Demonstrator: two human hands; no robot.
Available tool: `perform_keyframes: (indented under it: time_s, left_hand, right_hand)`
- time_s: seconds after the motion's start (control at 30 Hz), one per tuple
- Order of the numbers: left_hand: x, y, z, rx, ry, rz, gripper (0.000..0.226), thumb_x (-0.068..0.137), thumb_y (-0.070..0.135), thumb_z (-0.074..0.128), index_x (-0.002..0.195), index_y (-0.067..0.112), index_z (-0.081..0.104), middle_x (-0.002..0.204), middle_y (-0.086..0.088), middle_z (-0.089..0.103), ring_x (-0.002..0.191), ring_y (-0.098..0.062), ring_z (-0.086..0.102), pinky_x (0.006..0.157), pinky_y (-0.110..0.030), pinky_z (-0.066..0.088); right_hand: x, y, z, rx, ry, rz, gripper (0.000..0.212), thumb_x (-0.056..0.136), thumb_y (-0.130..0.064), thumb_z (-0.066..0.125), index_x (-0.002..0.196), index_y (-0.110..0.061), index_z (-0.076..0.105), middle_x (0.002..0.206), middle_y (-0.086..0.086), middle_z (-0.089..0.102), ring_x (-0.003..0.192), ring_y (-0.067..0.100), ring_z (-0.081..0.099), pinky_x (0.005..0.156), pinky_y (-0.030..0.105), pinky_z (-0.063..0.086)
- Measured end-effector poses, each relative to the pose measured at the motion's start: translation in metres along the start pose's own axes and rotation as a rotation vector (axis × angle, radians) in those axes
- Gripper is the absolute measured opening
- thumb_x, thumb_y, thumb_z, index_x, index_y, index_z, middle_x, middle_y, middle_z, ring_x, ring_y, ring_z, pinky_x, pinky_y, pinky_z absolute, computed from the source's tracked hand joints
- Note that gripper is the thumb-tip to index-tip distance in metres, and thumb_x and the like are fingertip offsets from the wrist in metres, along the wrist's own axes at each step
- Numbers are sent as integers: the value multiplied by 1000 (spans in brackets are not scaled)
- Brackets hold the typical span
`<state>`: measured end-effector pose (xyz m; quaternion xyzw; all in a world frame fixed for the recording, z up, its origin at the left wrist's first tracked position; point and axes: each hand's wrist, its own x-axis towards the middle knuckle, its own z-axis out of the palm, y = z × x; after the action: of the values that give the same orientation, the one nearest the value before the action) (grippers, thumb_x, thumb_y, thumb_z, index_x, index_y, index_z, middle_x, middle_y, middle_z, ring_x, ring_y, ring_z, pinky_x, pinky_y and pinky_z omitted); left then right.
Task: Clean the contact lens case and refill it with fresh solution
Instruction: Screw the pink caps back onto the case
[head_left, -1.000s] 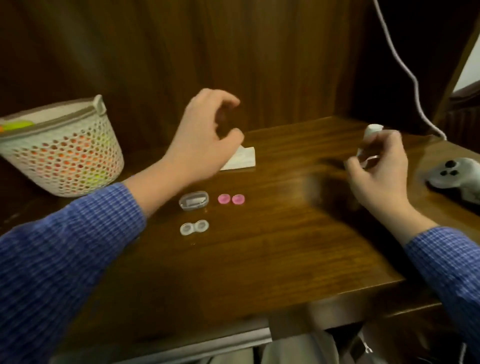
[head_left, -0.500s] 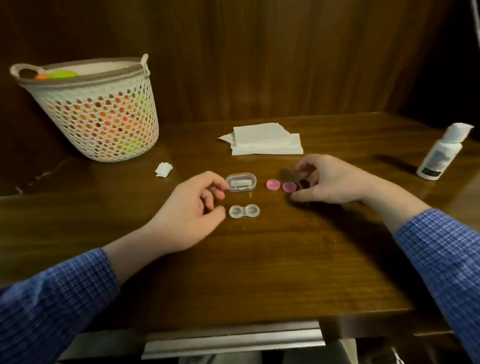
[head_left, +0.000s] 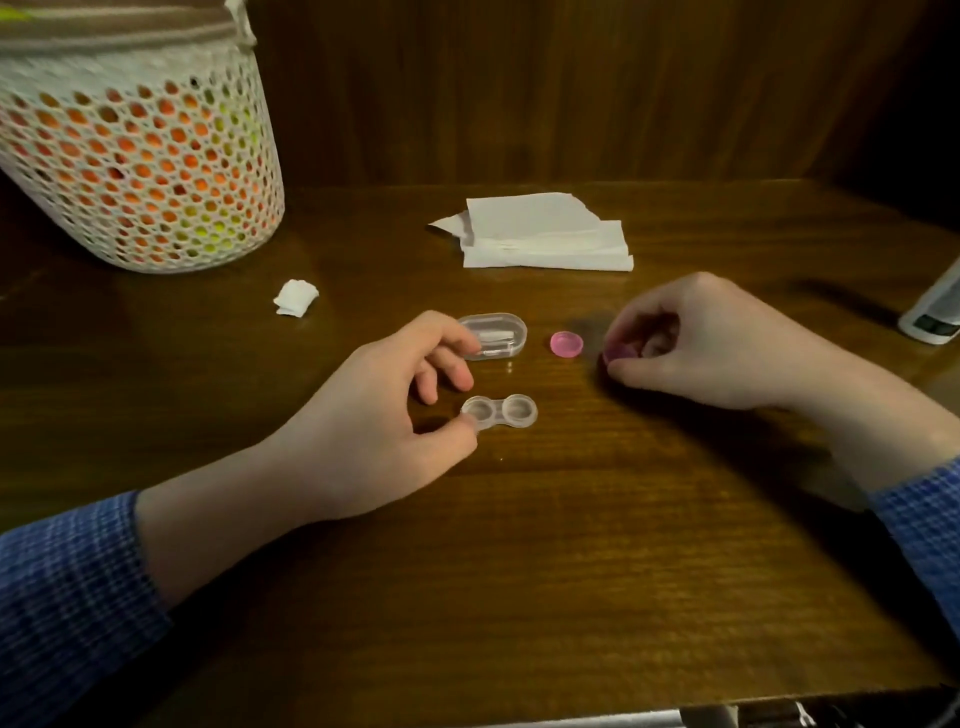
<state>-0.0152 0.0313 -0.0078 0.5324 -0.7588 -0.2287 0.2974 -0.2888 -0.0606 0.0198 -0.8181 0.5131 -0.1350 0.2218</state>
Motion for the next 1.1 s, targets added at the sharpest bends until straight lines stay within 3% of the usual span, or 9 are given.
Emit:
perform_keyframes:
  time_s: [0.1,0.2,0.33,0.47,0.8,0.93,1.1]
  left_hand:
    - [0,-1,-1,-20,4,30,56,81,26,79,131,27,55,105,19,64,91,-3,60,65,-9,48]
    - [-2,0,-1,-12,13,53,57,80,30,79,132,26,55,106,18,65,91,0,60,63,-6,46]
    - [-1,1,0,15,27,70,59,78,31,82,131,23,56,106,19,67,81,11,59,58,-2,43]
    - [-1,2,1,32,32,57,61,78,30,85,131,24,55,106,18,68,76,16,57,58,-1,42]
    - [0,5,0,33,27,30,63,75,41,80,130,25,55,101,19,70,80,10,60,62,-2,43]
    - [1,5,0,16,22,19,65,73,43,79,131,25,55,99,18,71,80,7,61,61,-3,43]
    - [1,5,-1,26,19,30,64,76,36,82,132,22,55,100,18,71,77,11,60,61,-1,42]
  right_hand:
    - [-8,-6,1,130,-11,-54,15,79,-29,82,90,-37,76,87,-14,74,84,0,69,66,13,58]
    - [-16,-18,9,300,-31,-126,21,71,-35,79,91,-32,79,98,-18,77,89,7,73,76,29,64]
    - [-17,-23,22,402,24,-183,22,72,-33,77,94,-31,78,102,-5,77,92,18,74,80,46,64]
    - [-19,-26,27,560,61,-228,26,84,-15,76,105,-30,79,94,1,76,80,21,74,72,35,64]
    - [-15,-35,34,661,65,-206,12,80,-12,80,91,-13,76,86,9,76,72,14,69,65,26,56]
    - [-16,-41,42,523,140,-295,15,78,-21,79,90,-14,73,88,3,77,80,22,73,75,31,62]
    - [-15,-40,43,456,67,-298,19,73,-33,80,86,-21,74,92,1,78,88,25,73,80,47,62]
